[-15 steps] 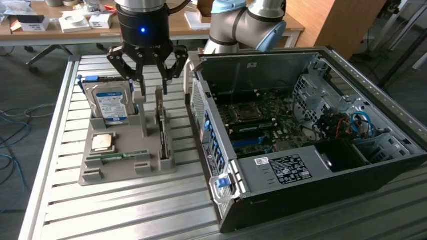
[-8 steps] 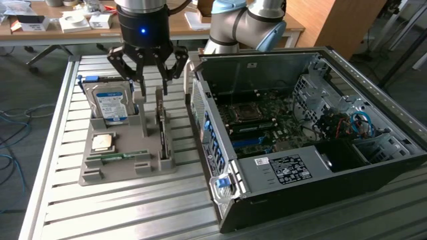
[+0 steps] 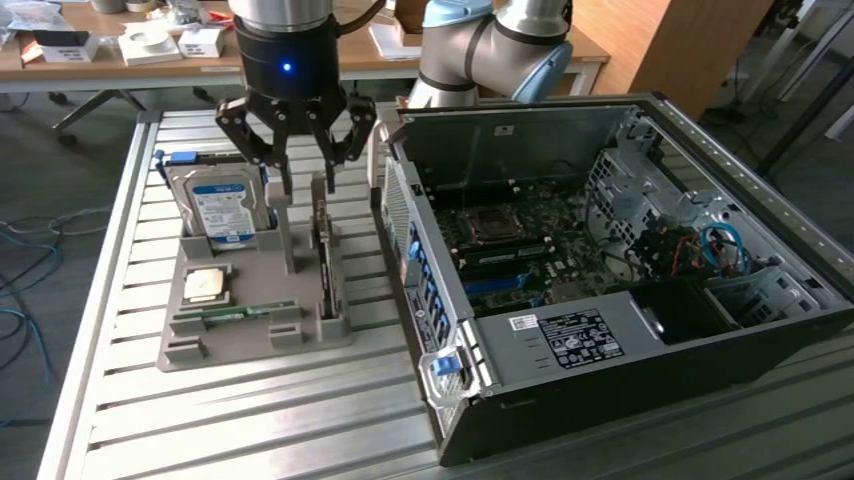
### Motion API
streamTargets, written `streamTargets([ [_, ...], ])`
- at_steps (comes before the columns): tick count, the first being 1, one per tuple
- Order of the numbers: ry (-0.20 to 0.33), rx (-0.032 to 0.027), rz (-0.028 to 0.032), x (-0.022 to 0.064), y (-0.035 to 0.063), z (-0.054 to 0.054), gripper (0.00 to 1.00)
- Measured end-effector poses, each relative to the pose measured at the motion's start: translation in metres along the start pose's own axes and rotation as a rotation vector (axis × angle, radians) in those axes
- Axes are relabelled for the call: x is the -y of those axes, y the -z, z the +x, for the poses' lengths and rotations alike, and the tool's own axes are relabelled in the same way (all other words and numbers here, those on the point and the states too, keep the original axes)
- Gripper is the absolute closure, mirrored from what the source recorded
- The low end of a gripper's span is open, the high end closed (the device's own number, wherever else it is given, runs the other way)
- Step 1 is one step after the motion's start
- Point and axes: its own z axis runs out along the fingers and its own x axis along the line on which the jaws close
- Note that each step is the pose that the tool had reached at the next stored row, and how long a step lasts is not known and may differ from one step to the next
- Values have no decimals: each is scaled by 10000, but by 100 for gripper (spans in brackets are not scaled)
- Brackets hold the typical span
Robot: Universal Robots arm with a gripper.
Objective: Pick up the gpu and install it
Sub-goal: 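Pick up the gpu and move the gpu toward the slot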
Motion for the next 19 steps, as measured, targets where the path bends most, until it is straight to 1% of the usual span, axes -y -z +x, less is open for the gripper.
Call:
streamTargets([
  [9, 0, 1, 0, 2, -50, 1, 51],
  [15, 0, 0, 0, 3, -55, 2, 51],
  [19, 0, 0, 0, 4, -81, 2, 51],
])
